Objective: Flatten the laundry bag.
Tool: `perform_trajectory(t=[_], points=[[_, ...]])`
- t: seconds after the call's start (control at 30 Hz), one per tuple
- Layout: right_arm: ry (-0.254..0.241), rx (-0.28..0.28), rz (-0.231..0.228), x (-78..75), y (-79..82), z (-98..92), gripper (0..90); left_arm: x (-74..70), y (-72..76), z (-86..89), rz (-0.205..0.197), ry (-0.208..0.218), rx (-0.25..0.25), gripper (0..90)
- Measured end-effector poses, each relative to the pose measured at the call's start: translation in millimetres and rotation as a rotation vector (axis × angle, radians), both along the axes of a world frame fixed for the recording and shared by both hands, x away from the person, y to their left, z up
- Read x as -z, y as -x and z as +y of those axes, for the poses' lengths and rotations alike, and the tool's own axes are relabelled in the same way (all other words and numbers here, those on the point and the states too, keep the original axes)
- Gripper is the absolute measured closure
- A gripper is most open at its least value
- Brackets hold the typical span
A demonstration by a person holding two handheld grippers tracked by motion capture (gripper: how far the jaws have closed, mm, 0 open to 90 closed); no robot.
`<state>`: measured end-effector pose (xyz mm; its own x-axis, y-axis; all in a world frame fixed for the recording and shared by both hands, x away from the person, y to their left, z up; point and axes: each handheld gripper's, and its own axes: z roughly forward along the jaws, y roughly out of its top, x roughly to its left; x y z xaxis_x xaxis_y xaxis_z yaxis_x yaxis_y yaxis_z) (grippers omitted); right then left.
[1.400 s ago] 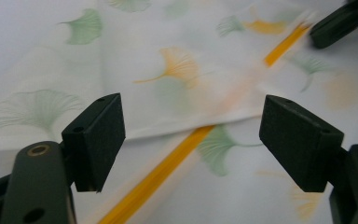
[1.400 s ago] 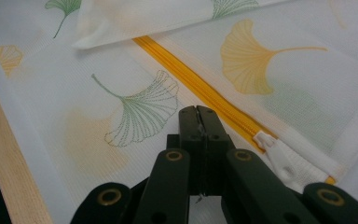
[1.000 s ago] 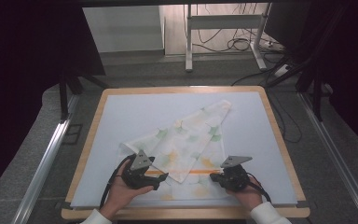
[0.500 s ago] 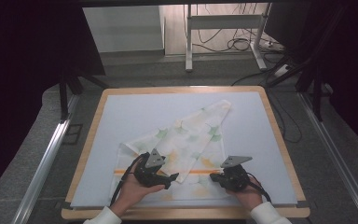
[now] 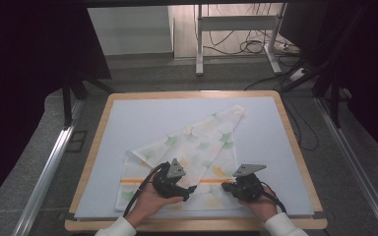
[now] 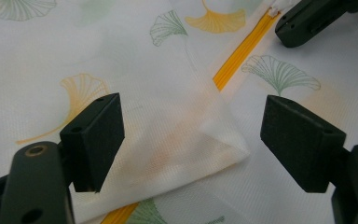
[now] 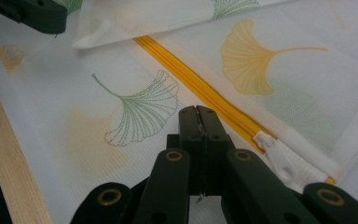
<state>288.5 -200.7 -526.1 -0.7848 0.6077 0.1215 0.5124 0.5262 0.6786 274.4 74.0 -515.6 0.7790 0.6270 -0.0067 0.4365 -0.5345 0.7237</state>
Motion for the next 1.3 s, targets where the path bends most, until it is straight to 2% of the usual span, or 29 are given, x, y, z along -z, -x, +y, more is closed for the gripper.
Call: perform_trajectory(t=[0.13,0.23,0.43,0.67,0.83,1.03,1.17,1.23,1.3], points=[[0.000,0.000,0.000,0.0,0.1,0.0,89.2,5.5,0.4,-4.6,0.011,-0.011,0.010,21.5],[0.000,0.001,0.001,0.0,0.1,0.1,89.2,10.3,2.6,-9.7,0.014,-0.035,0.028,21.4],[0.000,0.000,0.000,0.0,0.1,0.1,89.2,15.3,3.3,-13.5,0.022,-0.066,0.032,23.3],[0.002,-0.001,-0.003,0.0,0.1,0.1,89.2,17.4,1.5,-13.5,0.031,-0.075,0.025,28.4],[0.001,0.001,-0.001,0.0,0.3,0.4,89.2,16.4,-2.8,-9.9,0.046,-0.064,0.004,40.0],[0.002,0.002,-0.001,0.0,0.4,0.4,89.2,15.7,-6.7,-7.1,0.038,-0.060,-0.017,60.7],[0.002,0.002,-0.002,0.1,0.4,0.5,89.2,15.3,-8.8,-6.1,0.051,-0.048,-0.004,70.5],[0.002,0.001,-0.002,0.0,0.4,0.5,89.2,15.1,-8.8,-6.6,0.052,-0.045,-0.005,71.6],[0.002,0.001,-0.002,0.0,0.4,0.4,89.2,14.9,-8.6,-5.8,0.044,-0.044,-0.012,79.2]])
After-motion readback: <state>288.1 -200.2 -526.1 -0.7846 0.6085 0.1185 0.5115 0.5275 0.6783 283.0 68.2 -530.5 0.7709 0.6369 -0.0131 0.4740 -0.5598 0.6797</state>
